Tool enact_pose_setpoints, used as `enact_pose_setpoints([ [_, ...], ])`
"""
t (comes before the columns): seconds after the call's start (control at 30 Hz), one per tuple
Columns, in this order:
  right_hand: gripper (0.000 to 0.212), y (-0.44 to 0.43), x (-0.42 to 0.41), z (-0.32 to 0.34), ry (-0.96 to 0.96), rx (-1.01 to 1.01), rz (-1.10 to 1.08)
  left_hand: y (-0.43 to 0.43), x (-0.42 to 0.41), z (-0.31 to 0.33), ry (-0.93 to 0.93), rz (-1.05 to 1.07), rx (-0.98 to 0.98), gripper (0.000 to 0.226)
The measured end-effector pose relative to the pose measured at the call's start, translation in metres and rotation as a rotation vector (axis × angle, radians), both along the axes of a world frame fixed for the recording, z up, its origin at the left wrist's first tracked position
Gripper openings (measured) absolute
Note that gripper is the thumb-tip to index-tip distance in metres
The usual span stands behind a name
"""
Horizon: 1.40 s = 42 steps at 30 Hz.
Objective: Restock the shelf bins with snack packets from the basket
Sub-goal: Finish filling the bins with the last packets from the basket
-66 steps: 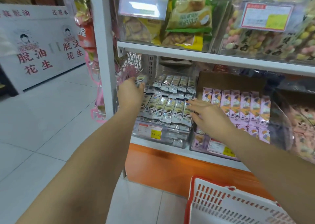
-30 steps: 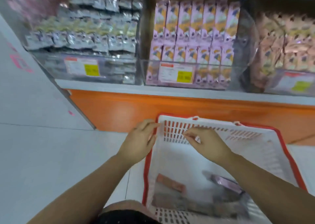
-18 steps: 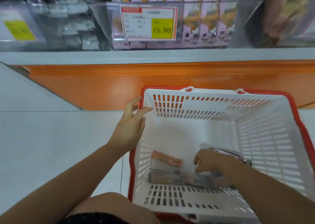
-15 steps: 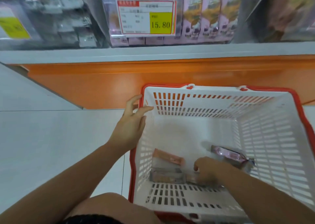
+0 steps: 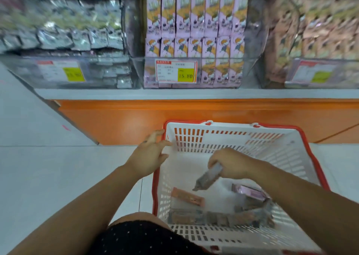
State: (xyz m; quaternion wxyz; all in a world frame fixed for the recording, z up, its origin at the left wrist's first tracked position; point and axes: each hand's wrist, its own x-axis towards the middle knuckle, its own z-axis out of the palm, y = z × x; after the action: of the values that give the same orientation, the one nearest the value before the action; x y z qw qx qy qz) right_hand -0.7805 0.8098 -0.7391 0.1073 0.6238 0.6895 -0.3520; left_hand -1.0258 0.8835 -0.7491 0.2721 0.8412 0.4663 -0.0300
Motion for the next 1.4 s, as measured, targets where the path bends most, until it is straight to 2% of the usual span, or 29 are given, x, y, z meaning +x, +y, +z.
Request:
enact_pose_setpoints([
  [0.1,0.038,0.008,-0.009,0.052,0.081,0.241,0.066,0.003,-0.002,0.033,-0.078,-0.036,-0.049,0.036],
  [0.23,0.037,0.006,-0.025,0.101,0.252,0.557,0.181,-0.011,-0.007,0.087,-0.383,0.041,-0.166,0.028],
  [0.37,0.033,0.005,-0.047,0.133,0.284,0.795,0.275,-0.031,-0.023,0.129,-0.590,0.076,-0.225,0.016],
  [0.43,0.030,0.006,-0.058,0.145,0.272,0.883,0.340,-0.041,-0.034,0.147,-0.642,0.098,-0.236,0.016],
  [0.53,0.025,0.010,-0.075,0.158,0.265,1.001,0.406,-0.052,-0.053,0.164,-0.688,0.143,-0.241,0.028],
  [0.6,0.019,0.010,-0.088,0.166,0.280,1.057,0.411,-0.055,-0.066,0.172,-0.703,0.183,-0.182,0.029],
  [0.67,0.017,0.010,-0.102,0.171,0.328,1.051,0.386,-0.054,-0.080,0.178,-0.708,0.235,-0.087,0.027],
  [0.77,0.026,0.009,-0.123,0.178,0.496,0.866,0.229,-0.047,-0.100,0.187,-0.773,0.321,-0.031,0.025],
  [0.9,0.034,0.013,-0.151,0.190,0.762,0.711,-0.067,-0.039,-0.108,0.192,-1.064,0.565,-0.030,0.026],
  [1.0,0.029,0.022,-0.177,0.192,0.830,0.763,-0.260,-0.040,-0.094,0.190,-1.285,0.879,0.044,0.016],
  [1.07,0.027,0.029,-0.194,0.193,0.847,0.843,-0.325,-0.043,-0.080,0.192,-1.415,0.933,-0.096,0.012],
  [1.17,0.031,0.038,-0.213,0.197,0.843,0.873,-0.251,-0.037,-0.074,0.196,-1.499,0.938,-0.222,0.021],
  [1.23,0.034,0.044,-0.217,0.203,0.848,0.781,-0.157,-0.025,-0.082,0.199,-1.523,0.929,-0.227,0.035],
  [1.3,0.040,0.055,-0.213,0.214,0.844,0.705,-0.067,-0.014,-0.093,0.206,-1.506,0.919,-0.195,0.038],
  [1.33,0.041,0.064,-0.207,0.219,0.797,0.708,-0.033,-0.006,-0.098,0.209,-1.494,0.921,-0.164,0.034],
  [1.4,0.044,0.092,-0.191,0.226,0.581,0.786,0.017,0.011,-0.108,0.219,-1.469,0.933,-0.104,0.023],
])
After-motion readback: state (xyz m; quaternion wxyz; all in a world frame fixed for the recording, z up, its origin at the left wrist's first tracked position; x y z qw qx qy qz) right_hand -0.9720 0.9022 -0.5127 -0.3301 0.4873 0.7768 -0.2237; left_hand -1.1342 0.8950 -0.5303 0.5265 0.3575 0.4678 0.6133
